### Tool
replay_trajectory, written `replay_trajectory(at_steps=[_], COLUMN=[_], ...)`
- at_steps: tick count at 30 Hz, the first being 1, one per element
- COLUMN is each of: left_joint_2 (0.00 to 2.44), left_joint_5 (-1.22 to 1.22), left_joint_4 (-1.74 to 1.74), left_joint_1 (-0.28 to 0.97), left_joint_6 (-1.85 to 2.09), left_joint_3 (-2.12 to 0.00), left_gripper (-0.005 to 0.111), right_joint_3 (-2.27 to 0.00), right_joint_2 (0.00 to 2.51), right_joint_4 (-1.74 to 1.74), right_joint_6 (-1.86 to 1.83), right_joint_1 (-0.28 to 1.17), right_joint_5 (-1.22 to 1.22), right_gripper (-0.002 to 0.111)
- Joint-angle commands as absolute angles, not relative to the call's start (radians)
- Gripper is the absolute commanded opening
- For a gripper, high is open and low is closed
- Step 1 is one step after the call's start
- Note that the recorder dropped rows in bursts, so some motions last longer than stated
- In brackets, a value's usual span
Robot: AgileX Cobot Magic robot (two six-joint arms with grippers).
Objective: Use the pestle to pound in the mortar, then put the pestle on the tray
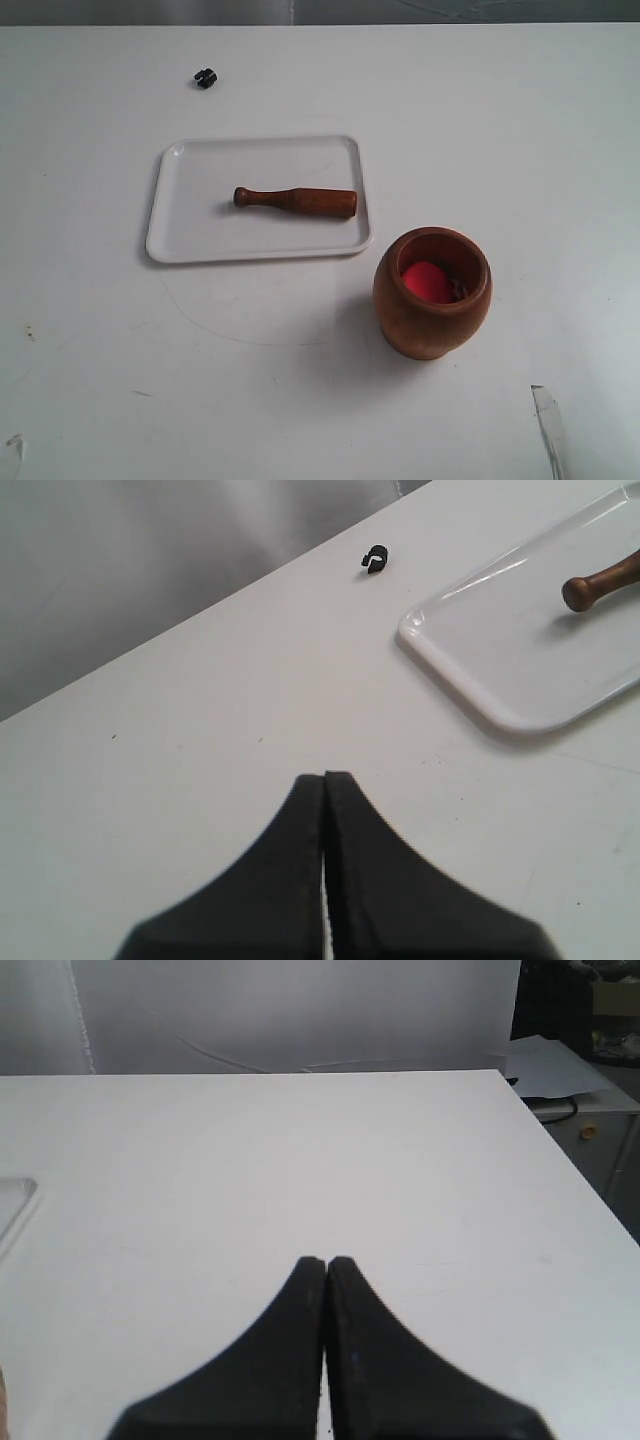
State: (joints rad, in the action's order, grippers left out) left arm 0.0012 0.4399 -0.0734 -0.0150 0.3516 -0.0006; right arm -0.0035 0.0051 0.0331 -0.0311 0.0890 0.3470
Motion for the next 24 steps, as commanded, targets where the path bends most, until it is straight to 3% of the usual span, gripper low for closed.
replay_trajectory(at_steps=[1,5,12,24], left_joint_2=[0.000,0.000,0.000,0.000], left_joint_5=[0.437,0.437,0.437,0.437], left_joint_4=[-0.066,-0.066,-0.066,-0.066], left_joint_1=[-0.007,-0.007,-0.007,-0.007], left_joint_6=[0.343,0.343,0.343,0.343], left_joint_3=[0.000,0.000,0.000,0.000], left_gripper=[0.000,0.000,0.000,0.000], right_joint_3=[0.000,0.000,0.000,0.000], right_joint_2=[0.000,0.004,0.000,0.000], right_joint_4=[0.058,0.071,0.067,0.040], right_joint_6=[-0.041,-0.041,-0.041,-0.045], right_joint_1=[0.031,-0.084,0.189,0.199], right_joint_5=[0.344,0.339,0.347,0.347], right_gripper=[0.000,0.000,0.000,0.000])
